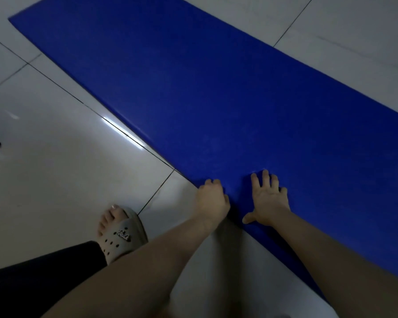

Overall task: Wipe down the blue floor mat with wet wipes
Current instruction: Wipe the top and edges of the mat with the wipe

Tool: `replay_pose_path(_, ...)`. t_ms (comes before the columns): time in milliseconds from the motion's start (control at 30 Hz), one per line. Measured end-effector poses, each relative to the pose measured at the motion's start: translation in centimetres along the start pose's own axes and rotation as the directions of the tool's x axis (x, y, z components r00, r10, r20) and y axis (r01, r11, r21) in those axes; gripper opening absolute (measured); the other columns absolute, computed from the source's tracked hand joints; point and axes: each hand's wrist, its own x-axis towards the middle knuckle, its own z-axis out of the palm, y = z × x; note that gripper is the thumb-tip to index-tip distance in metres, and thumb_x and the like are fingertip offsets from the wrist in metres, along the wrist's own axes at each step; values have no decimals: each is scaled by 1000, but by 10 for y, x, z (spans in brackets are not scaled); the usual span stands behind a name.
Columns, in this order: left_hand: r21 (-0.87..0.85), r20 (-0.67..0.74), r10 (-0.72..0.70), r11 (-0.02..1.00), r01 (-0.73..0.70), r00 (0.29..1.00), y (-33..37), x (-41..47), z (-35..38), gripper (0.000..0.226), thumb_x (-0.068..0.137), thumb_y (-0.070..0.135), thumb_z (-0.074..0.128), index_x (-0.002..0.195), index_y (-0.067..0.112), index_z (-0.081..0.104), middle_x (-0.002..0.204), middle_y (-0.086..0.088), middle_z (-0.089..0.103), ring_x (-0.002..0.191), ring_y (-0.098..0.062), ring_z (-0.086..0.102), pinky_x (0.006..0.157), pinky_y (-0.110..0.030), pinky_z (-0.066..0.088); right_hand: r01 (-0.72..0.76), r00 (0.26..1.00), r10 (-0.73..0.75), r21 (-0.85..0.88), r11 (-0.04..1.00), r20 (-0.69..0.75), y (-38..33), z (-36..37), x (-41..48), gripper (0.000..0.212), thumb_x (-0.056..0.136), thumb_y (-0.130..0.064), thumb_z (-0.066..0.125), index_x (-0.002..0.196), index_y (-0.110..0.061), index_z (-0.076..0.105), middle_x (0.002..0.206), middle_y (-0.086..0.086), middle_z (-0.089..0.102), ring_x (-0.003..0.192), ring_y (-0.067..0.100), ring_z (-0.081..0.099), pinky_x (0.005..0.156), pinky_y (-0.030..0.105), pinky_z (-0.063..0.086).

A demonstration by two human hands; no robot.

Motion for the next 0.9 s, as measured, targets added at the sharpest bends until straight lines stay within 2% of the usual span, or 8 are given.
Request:
replay_pose_path(267,-336,186,-130,923,187,974,7,-10,-1,13,90,19,65,79,17,58,84,-3,65,73,-15,61,69,-36,56,36,999,-36,49,998,-3,5,3,-3,142,68,-76,74,158,-17,-19,165,15,-20,153,39,-7,120,54,22)
replay_pose_path(367,-408,146,-297,851,331,944,13,-18,0,11,89,22,62,80,24,57,104,-5,60,78,-19,59,69,-34,50,45,999,-43,97,994,-23,7,11,-14,130,76,-72,70,159,-18,-15,166,14,-20,154,37,-8,121,53,22)
replay_pose_path(400,-449,150,-373,800,399,916,14,-17,1,3,90,23,61,87,23,62,113,-6,58,82,-21,59,72,-33,49,45,999,-42,119,992,-28,5,14,-18,126,78,-71,68,160,-19,-12,166,14,-19,154,37,-8,120,53,23)
replay_pose_path(467,-535,249,-488,650,539,836,19,-16,-1,14,92,21,59,103,15,65,124,-12,56,98,-28,63,84,-36,54,27,1000,-25,149,988,-16,1,22,-30,121,80,-69,67,160,-19,-9,166,15,-18,153,38,-6,118,54,26)
replay_pose_path(533,-638,389,-474,480,602,790,18,-9,-7,7,96,19,56,94,14,59,114,-11,63,103,-29,66,88,-37,58,-35,999,32,133,990,22,0,31,-47,123,78,-67,70,159,-19,-10,164,19,-15,152,43,-1,115,56,31)
replay_pose_path(667,-700,588,-393,190,688,707,8,1,-30,22,96,-1,50,79,13,50,75,-4,53,60,-15,53,58,-29,52,-217,973,211,52,975,93,7,61,-82,117,88,-42,68,156,-13,-23,160,34,-10,148,52,6,111,64,33)
replay_pose_path(767,-687,630,-360,155,710,688,7,-2,-38,23,93,-5,46,76,9,53,63,-6,53,48,-13,47,55,-26,50,-266,963,266,-4,964,48,26,77,-101,110,94,-34,61,153,-12,-28,160,35,-7,149,51,9,111,59,35)
replay_pose_path(900,-744,587,-305,161,649,750,21,5,-43,24,95,-4,53,76,10,58,65,-7,57,42,-10,49,50,-20,45,-175,980,175,6,985,-93,42,70,-102,100,95,-30,57,158,-13,-19,162,30,6,147,45,21,113,46,39)
